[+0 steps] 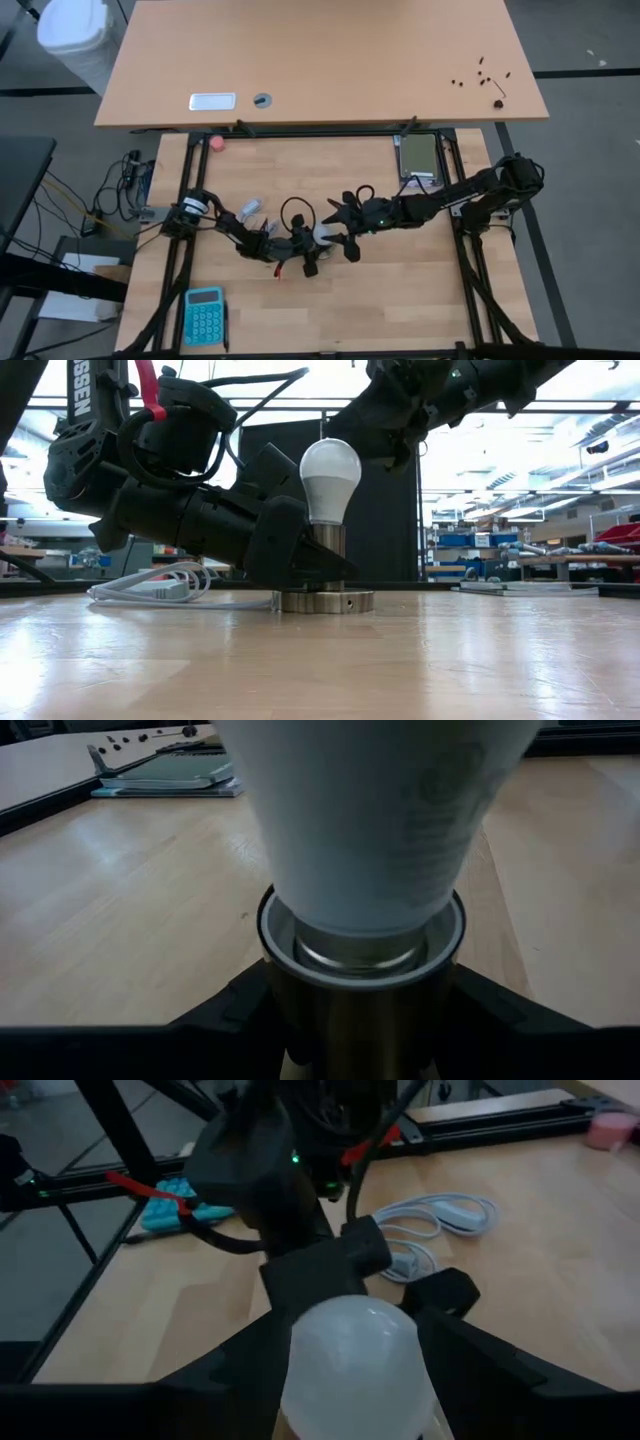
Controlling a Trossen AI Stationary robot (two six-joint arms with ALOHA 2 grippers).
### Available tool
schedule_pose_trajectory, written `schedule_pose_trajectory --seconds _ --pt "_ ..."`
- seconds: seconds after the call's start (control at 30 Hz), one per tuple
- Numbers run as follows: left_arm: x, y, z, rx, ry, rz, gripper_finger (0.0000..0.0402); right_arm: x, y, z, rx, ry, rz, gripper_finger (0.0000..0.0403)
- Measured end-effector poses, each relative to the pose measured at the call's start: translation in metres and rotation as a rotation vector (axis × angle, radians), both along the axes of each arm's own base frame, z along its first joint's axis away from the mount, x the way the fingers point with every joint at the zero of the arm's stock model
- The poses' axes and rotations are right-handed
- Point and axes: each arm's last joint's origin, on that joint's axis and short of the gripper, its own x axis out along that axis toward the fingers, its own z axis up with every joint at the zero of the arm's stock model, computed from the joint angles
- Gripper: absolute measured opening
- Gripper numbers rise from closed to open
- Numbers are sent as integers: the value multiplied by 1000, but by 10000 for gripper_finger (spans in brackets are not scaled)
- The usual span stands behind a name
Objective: Screw lightbulb
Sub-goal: Insert the lightbulb into the lamp holder
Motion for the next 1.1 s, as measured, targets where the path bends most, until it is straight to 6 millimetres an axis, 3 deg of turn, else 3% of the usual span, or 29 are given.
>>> schedule_pose_trajectory --seconds 0.43,0.6,0.73,0.9,1.1 --pt "0 0 0 -2 0 -2 193 8 -3 19 -82 -66 4 231" --pt "0 0 0 -6 0 -3 193 -6 -5 28 -79 -3 -29 231" --pt "0 0 0 -9 1 -8 193 -18 12 29 -65 66 -26 231" --pt "0 0 0 -16 0 -12 193 -26 31 6 -96 151 -64 231" --pt "0 0 0 -30 -1 -9 193 -44 30 -34 -53 97 -144 236"
